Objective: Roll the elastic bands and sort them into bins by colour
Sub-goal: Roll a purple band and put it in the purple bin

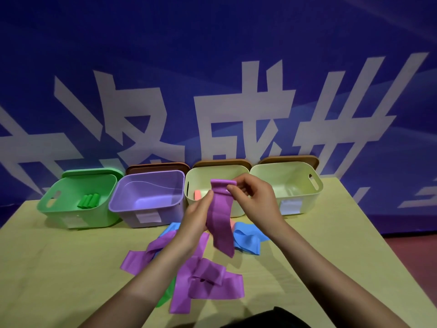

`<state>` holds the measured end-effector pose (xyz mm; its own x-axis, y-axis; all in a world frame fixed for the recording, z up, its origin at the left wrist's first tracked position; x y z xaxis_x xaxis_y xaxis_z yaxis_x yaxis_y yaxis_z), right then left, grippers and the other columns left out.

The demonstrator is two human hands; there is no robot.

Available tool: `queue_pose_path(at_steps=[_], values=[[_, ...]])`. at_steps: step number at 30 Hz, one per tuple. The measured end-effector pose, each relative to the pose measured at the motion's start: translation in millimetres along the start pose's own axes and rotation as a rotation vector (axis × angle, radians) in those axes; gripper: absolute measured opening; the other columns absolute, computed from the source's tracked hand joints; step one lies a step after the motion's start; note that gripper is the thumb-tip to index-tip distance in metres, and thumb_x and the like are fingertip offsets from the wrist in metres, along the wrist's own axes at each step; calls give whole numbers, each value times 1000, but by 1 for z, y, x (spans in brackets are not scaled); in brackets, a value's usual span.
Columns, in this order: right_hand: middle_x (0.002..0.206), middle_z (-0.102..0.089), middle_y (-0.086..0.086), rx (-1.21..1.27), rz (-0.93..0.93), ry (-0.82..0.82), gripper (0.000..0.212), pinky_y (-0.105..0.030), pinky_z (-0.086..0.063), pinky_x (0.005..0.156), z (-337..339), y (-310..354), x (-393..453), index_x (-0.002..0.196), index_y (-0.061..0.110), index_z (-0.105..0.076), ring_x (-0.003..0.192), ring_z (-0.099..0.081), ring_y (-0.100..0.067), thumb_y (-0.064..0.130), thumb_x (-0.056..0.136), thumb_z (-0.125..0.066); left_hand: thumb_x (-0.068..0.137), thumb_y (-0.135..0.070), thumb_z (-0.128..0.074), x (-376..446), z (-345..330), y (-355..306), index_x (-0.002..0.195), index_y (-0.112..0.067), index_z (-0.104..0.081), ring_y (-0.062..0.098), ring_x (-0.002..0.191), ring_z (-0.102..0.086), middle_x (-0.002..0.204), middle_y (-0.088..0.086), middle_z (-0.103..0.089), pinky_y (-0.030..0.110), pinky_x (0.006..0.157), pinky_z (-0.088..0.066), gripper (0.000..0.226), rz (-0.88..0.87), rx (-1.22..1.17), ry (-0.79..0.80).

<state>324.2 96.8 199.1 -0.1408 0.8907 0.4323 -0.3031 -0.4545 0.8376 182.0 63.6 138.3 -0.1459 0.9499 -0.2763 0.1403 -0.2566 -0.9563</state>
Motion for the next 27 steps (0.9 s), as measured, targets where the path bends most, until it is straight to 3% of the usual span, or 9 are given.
queue_pose_path(at_steps=[2,7,11,13,17,21,24,27], values=[[72,-57,11,-159,159,13,7,-16,-39,60,1,7,1,82,13,-66,64,-48,-5,18,87,-63,97,-37,-48,-1,-2,3,102,-14,-69,30,94,-63,107,24,-67,41,83,-49,31,30,-67,0],[77,-62,-2,-401,459,113,19,-25,-43,62,-3,16,-6,94,8,-71,70,-52,-13,19,89,-56,96,-43,-46,-1,-8,-2,108,-7,-67,20,76,-65,90,14,-69,26,61,-53,44,60,-164,66],[81,-64,-6,-500,621,188,25,-29,-46,60,-7,23,-11,99,7,-72,73,-60,-22,21,90,-54,96,-27,-51,-5,-10,-6,99,-5,-67,17,65,-60,78,12,-63,27,61,-50,27,2,-154,87],[88,-64,-3,-401,532,230,24,-26,-48,68,-5,18,-8,104,10,-72,80,-60,-17,18,90,-55,97,-20,-50,-6,-11,-6,95,-5,-67,15,63,-60,77,10,-64,24,55,-50,23,-6,-205,93],[100,-64,-1,44,114,217,29,-22,-50,78,4,-2,-6,115,16,-69,92,-62,-10,8,91,-55,97,-15,-48,-6,-10,-11,91,-11,-68,15,69,-58,78,6,-65,22,60,-49,21,-69,-214,100],[76,-66,1,329,-288,187,16,-21,-50,62,-7,-12,-10,105,11,-69,68,-62,-7,13,94,-57,97,-14,-48,-6,-7,-15,92,-17,-70,18,84,-58,94,10,-65,31,78,-45,22,-153,-133,99],[57,-58,1,391,-395,237,13,-19,-45,52,-18,-15,-13,83,10,-65,51,-54,-9,13,93,-58,98,-14,-48,-7,-8,-19,94,-21,-68,19,88,-56,100,14,-62,33,81,-44,22,-224,-24,91],[54,-55,-2,403,-414,209,16,-18,-42,50,-20,-18,-13,75,8,-60,47,-51,-7,7,91,-62,98,-11,-48,-9,-8,-19,94,-22,-66,15,82,-58,93,9,-65,24,73,-46,22,-261,56,70]])
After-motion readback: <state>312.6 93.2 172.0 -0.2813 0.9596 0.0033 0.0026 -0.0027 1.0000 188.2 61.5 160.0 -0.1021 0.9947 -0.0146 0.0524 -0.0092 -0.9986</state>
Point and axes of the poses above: each hand's wrist, its own x-axis towards the middle knuckle, its own z-axis out of the back of the hand, y = z × x, the point moved 7 cm from there along x, towards the middle knuckle
